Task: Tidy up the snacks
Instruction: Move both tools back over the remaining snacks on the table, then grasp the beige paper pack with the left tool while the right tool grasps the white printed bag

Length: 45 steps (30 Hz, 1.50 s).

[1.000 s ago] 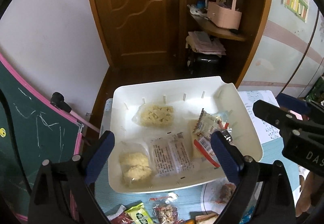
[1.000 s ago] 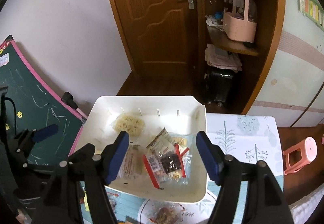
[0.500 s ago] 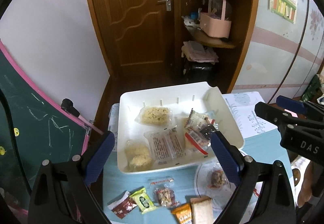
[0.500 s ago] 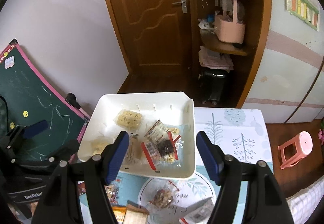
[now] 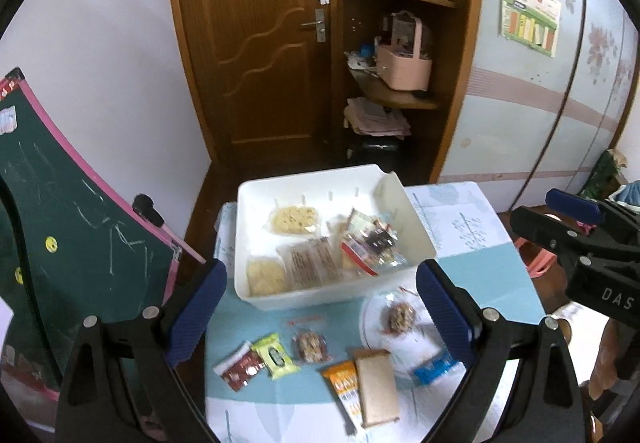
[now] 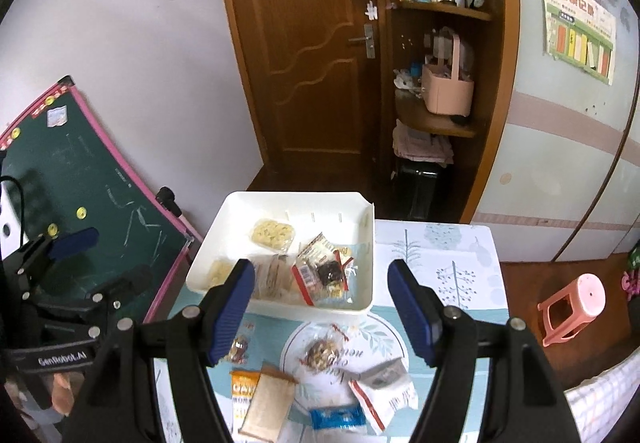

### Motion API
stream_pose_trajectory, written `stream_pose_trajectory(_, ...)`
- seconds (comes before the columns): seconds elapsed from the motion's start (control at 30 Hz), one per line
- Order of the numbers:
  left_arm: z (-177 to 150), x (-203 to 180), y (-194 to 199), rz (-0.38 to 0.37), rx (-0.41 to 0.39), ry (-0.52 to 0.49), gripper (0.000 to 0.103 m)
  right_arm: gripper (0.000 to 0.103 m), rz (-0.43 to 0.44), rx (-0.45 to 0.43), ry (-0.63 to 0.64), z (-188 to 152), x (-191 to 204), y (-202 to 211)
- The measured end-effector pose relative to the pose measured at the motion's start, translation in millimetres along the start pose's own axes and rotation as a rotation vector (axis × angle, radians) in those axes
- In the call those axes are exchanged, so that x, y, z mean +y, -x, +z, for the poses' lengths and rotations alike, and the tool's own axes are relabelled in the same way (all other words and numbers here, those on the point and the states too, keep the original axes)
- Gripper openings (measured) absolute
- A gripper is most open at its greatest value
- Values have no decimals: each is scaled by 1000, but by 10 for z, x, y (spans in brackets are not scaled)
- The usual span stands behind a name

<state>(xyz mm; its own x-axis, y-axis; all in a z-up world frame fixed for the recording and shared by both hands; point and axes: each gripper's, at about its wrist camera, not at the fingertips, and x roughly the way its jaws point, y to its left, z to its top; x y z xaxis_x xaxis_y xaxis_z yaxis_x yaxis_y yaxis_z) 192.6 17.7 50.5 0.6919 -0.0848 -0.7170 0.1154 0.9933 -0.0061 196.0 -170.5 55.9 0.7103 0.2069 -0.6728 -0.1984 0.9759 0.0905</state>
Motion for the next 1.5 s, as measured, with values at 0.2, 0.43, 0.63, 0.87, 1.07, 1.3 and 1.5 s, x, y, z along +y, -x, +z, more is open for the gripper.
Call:
stream_pose_trajectory(0.2,-342,-101,83,-63,34,-12,95,70,15,7,35,-386,-52,147)
stream_pose_trajectory(0.43,-776,-285,-118,-117,84,-34,95,70,12,65,39,-887,-264,-4)
stream_pose_trajectory(0.63,-1176,-487,-595,-106,145,-81,95,70,-2,148,-47,-1245,-535,-347)
stream_pose_trajectory(0.87,-1588,-636,-1225,-117,260,-52,95,70,-28,242,-166,-1473,-880,-797)
stream_pose_trajectory(1.07,-1820,-735,-1630,-105,332,-10,95,70,-26,301,-176,-1624,-1024,-1165)
stream_pose_trajectory(1.3,-2019,-744,-1920,-76,400,13,95,76,-10,320,-149,-1724,-1023,-1484)
stream_pose_trajectory(1.5,-2069,-873,-1970,-13,367,-38,95,89,-14,334,-133,-1780,-929,-1697)
